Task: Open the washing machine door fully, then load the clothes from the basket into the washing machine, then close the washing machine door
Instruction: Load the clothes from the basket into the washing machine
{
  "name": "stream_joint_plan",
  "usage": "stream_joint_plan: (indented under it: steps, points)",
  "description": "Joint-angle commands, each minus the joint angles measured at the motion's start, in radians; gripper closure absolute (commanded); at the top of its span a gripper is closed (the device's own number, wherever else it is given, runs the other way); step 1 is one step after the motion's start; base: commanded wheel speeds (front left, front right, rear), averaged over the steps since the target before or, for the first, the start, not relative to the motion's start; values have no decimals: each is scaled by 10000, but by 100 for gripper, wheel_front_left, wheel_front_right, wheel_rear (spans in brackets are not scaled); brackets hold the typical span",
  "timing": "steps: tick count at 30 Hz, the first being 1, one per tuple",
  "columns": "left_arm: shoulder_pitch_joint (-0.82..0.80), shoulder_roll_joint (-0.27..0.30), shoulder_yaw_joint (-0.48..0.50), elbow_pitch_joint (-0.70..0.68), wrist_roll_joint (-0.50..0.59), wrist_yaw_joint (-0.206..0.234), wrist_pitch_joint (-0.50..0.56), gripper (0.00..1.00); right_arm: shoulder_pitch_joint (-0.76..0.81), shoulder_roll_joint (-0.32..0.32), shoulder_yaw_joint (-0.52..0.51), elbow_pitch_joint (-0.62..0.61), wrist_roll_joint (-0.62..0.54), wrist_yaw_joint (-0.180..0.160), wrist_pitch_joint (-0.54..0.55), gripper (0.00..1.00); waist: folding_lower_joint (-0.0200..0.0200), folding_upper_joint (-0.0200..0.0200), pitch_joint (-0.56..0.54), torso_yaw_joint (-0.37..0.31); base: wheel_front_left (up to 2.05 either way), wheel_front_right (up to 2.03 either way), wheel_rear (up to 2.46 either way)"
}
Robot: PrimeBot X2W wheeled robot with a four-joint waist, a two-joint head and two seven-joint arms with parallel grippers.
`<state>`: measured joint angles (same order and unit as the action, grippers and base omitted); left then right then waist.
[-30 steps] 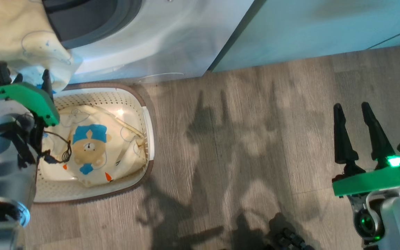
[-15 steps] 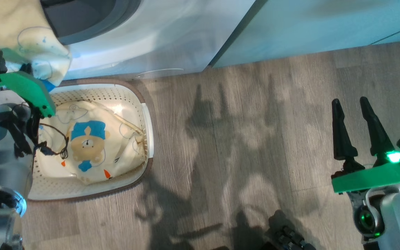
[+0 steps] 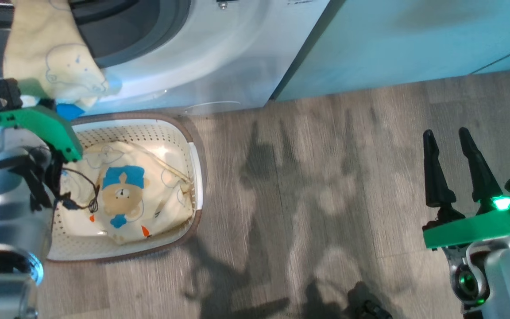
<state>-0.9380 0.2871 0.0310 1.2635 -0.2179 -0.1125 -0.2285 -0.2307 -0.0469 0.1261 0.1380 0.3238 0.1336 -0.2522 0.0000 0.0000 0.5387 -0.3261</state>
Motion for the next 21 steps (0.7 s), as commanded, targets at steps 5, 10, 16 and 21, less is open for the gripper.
stream_joint_plan:
  steps: [5, 10, 16, 21]
  points:
    - [505, 166, 104, -555, -247, -107, -283, 100, 278, -33, 29, -209, -147, -29, -95, 0, 0, 0, -411, 105, 0, 0, 0]
    - [986, -54, -35, -1412, -421, -164, -326, 100, 426, -33, -12, -196, -196, -29, -95, 0, 0, 0, -734, 213, 0, 0, 0]
    - [1550, -291, -424, -2921, -842, -178, -330, 100, 527, -33, -17, -171, -232, -29, -95, 0, 0, 0, -1038, 308, 0, 0, 0]
    - [1692, -314, -863, -3736, -1304, -180, -331, 100, 579, -33, -22, -160, -234, -29, -95, 0, 0, 0, -1177, 339, 0, 0, 0]
